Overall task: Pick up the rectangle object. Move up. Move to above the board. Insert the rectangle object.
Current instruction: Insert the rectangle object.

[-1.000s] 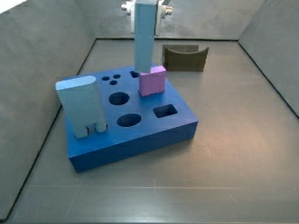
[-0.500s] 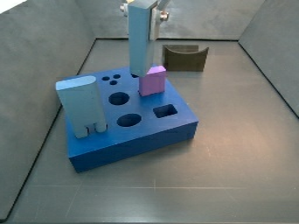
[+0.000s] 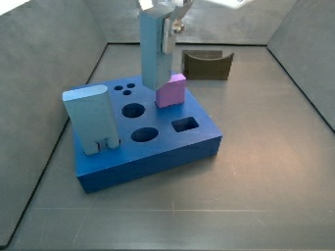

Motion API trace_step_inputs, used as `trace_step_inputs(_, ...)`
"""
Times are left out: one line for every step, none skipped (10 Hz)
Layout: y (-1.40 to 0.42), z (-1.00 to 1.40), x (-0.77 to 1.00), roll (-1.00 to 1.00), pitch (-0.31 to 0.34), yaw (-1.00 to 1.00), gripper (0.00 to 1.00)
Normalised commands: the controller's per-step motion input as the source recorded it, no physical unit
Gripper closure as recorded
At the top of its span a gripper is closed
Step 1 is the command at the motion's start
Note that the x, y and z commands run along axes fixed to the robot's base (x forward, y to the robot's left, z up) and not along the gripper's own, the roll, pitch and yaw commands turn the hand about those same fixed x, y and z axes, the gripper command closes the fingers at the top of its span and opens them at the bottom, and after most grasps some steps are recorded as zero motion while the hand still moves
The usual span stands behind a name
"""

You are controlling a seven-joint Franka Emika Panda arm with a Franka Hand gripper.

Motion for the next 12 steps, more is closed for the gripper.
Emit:
trace_step_inputs(-0.02,-0.19,0.0,-0.11,0.0,-1.0,1.0)
trace_step_inputs(-0.05,-0.19,0.0,-0.11,0.0,-1.0,1.0)
trace_step_inputs(-0.07,-0.19,0.0,-0.12,0.0,-1.0,1.0)
trace_step_inputs(-0.14,-0.19,0.0,-0.12,0.0,-0.95,1.0)
trace_step_inputs(-0.2,-0.09,-0.09,-0.1,0.0,-0.7,1.0)
trace_step_inputs(0.0,0.0,0.0,0.0,0.031,-0.04,1.0)
trace_step_inputs(0.0,-0.1,0.0,0.0,0.0,0.0,1.0)
trace_step_inputs(-0.25,-0.28,0.31,0.0,-0.186,-0.14,1.0)
trace_step_inputs(-0.4,-0.32,0.71,0.0,-0.194,-0.25,1.0)
trace_step_inputs(-0.41,-0.36,0.75,0.0,-0.146,-0.22,1.0)
trace_step_inputs(-0.31,-0.33,0.93,0.01,-0.051,-0.12,1.0)
trace_step_inputs(-0.16,-0.29,1.0,0.0,0.0,-0.07,1.0)
